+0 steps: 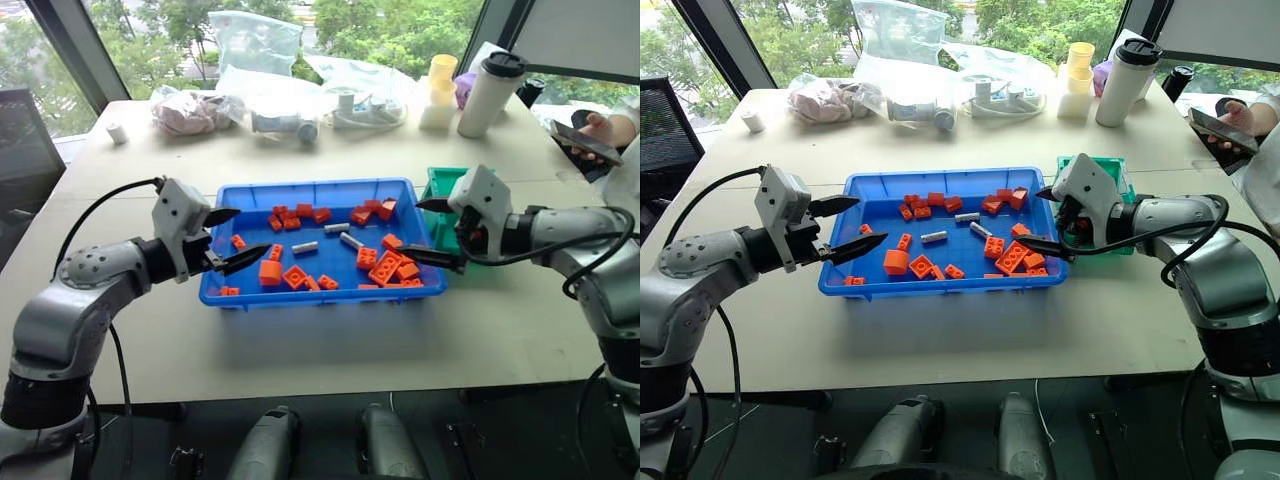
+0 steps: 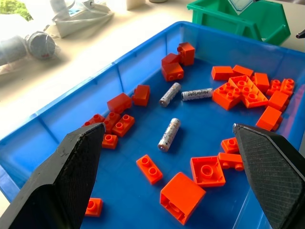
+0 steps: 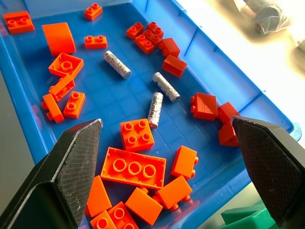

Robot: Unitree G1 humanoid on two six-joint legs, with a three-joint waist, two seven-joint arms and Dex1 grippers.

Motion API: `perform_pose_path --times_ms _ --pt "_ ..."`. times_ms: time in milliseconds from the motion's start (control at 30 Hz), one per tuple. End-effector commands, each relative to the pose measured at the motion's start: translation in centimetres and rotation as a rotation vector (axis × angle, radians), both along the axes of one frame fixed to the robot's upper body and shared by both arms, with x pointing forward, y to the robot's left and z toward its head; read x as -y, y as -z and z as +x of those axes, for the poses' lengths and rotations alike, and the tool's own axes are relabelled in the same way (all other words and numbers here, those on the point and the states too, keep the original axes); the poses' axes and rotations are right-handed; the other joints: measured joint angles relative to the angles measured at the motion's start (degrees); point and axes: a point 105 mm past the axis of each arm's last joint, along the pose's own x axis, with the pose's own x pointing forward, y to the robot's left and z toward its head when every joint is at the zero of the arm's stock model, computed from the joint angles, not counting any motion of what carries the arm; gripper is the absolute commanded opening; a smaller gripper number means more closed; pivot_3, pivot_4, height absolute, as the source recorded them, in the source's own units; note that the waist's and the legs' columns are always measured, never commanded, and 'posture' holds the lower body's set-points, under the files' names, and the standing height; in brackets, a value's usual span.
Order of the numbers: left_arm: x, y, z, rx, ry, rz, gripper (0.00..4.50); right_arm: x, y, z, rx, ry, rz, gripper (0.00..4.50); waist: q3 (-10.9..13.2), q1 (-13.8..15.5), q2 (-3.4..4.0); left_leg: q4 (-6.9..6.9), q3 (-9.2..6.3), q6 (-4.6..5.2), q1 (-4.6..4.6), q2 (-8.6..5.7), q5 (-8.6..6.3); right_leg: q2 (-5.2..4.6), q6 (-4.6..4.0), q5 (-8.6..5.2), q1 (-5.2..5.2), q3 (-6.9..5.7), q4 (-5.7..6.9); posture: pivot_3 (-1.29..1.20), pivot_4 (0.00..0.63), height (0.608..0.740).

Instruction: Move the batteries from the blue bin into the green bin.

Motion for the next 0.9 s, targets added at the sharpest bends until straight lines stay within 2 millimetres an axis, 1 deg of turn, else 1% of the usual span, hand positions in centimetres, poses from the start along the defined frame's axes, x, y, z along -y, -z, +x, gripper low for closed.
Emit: perform_pose_path --times_ms 33,100,200,333,467,600,667,767,900 --pt "-0.6 -1.2 -0.7 0.046 -0.004 0.02 4.5 -1.1 -1.4 -0.6 0.056 -0.048 0.003 4.48 0.0 0.0 0.0 -0.01 0.0 0.0 0.0 0.0 0.0 -0.01 0.0 0.0 -0.01 0.01 0.0 0.0 0.15 0.74" --pt "-0.5 -1.5 -0.1 0.059 -0.028 0.007 4.5 -1.3 -1.3 -0.5 0.056 -0.064 0.002 4.48 0.0 0.0 0.0 -0.01 -0.01 0.0 0.0 0.02 0.0 0.0 0.0 0.0 -0.02 0.01 0.01 0.0 0.15 0.74" --pt "-0.5 -2.0 0.0 0.066 -0.028 -0.005 4.5 -1.7 -1.4 -0.2 0.061 -0.075 0.001 4.48 0.0 0.0 0.0 0.01 0.01 0.0 0.0 0.0 0.0 -0.01 0.0 0.0 -0.01 0.01 0.0 0.0 0.15 0.74" --pt "-0.7 -1.6 -0.2 0.062 -0.029 0.012 4.5 -2.5 -1.2 -0.3 0.052 -0.119 0.002 4.48 0.0 0.0 0.0 -0.02 0.0 0.0 0.0 0.0 0.0 0.0 0.0 0.0 -0.01 0.0 0.0 0.0 0.15 0.74" --pt "-0.6 -1.9 -0.5 0.064 -0.028 0.01 4.5 -2.7 -1.3 -0.1 0.051 -0.13 0.0 4.48 0.0 0.0 0.0 -0.01 -0.01 0.0 0.0 0.01 0.0 0.0 0.0 0.0 -0.02 0.0 0.01 0.0 0.15 0.74" --pt "-0.7 -1.4 -0.5 0.059 -0.03 0.019 4.5 -2.6 -0.5 0.4 0.036 -0.127 0.007 4.48 0.0 0.0 0.0 -0.01 0.0 0.0 -0.01 0.0 0.0 -0.01 0.0 0.0 -0.02 0.0 0.0 0.0 0.15 0.74" --pt "-0.8 -1.5 -0.5 0.063 -0.038 0.017 4.5 -2.8 -0.4 0.8 0.032 -0.121 0.025 4.48 0.0 0.0 0.0 -0.01 0.0 0.0 0.0 0.01 0.0 -0.01 0.0 0.0 -0.02 0.01 0.0 0.0 0.15 0.74" --pt "-0.9 -1.9 -0.4 0.071 -0.047 0.009 4.5 -3.9 -0.6 1.1 0.039 -0.159 0.042 4.48 0.0 -0.1 0.0 -0.01 -0.01 0.0 0.0 0.01 0.0 0.0 0.0 0.0 -0.03 0.01 0.02 0.0 0.15 0.74" --pt "-0.9 -1.8 -0.3 0.074 -0.055 0.017 4.5 -6.5 -0.8 2.0 0.057 -0.24 0.035 4.48 0.0 -0.6 0.0 -0.03 -0.01 -0.01 0.0 0.02 0.0 0.02 0.0 0.0 -0.04 0.0 0.03 0.0 0.15 0.74"
